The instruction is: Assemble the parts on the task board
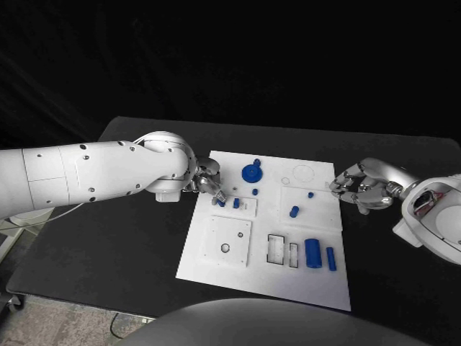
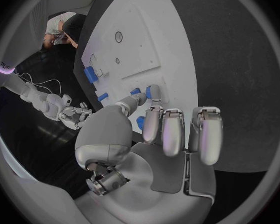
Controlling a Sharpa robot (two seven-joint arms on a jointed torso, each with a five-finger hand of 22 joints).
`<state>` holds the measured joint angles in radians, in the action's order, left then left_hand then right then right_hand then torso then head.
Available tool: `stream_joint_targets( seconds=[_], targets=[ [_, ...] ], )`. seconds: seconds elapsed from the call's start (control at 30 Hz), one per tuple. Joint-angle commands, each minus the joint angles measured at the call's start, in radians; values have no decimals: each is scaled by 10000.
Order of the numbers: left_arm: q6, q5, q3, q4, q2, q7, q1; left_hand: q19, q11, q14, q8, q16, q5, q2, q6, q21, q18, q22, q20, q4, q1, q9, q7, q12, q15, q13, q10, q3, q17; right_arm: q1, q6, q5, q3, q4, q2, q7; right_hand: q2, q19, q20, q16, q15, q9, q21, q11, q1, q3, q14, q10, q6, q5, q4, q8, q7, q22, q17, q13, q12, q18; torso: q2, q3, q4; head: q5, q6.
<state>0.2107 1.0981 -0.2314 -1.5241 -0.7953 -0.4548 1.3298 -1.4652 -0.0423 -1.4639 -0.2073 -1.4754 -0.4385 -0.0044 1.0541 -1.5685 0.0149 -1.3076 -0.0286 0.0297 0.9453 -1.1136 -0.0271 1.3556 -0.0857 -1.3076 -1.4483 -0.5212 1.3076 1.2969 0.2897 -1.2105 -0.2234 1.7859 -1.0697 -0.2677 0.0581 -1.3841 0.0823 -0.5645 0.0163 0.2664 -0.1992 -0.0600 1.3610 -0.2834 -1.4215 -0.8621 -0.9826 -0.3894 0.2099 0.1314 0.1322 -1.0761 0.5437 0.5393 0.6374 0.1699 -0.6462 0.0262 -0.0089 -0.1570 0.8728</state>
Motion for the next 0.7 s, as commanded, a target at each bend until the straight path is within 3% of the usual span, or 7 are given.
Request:
stream_joint_targets(
  seconds=[0.03,0.7],
  targets=[
    [71,82,-6,-16,22,83,-29,-1056,24,-927,48,31,-35,91,-13,-23,-149,-2632,67,-19,-25,16,-22,-68,-47,-1379,59,-64,2333,-27,-105,-11,1,-11,-1,-72,22,66,-17,-42,-1,13,67,-49,116,-61,34,11,-52,-34,10,33,-6,-15,13,-8,-39,75,-4,-4,0,-3,-2],
    [271,236,-6,29,-10,60,-80,-1056,25,-921,87,58,-97,106,22,-23,-149,-2632,59,124,0,66,-22,-94,-44,-1367,70,-203,2327,-66,-274,-4,1,-19,-16,-172,30,71,-14,-50,-5,17,68,-53,120,-63,39,6,-55,-51,3,37,-2,-25,16,-46,-61,76,-2,-1,-2,-6,-2]
  ],
)
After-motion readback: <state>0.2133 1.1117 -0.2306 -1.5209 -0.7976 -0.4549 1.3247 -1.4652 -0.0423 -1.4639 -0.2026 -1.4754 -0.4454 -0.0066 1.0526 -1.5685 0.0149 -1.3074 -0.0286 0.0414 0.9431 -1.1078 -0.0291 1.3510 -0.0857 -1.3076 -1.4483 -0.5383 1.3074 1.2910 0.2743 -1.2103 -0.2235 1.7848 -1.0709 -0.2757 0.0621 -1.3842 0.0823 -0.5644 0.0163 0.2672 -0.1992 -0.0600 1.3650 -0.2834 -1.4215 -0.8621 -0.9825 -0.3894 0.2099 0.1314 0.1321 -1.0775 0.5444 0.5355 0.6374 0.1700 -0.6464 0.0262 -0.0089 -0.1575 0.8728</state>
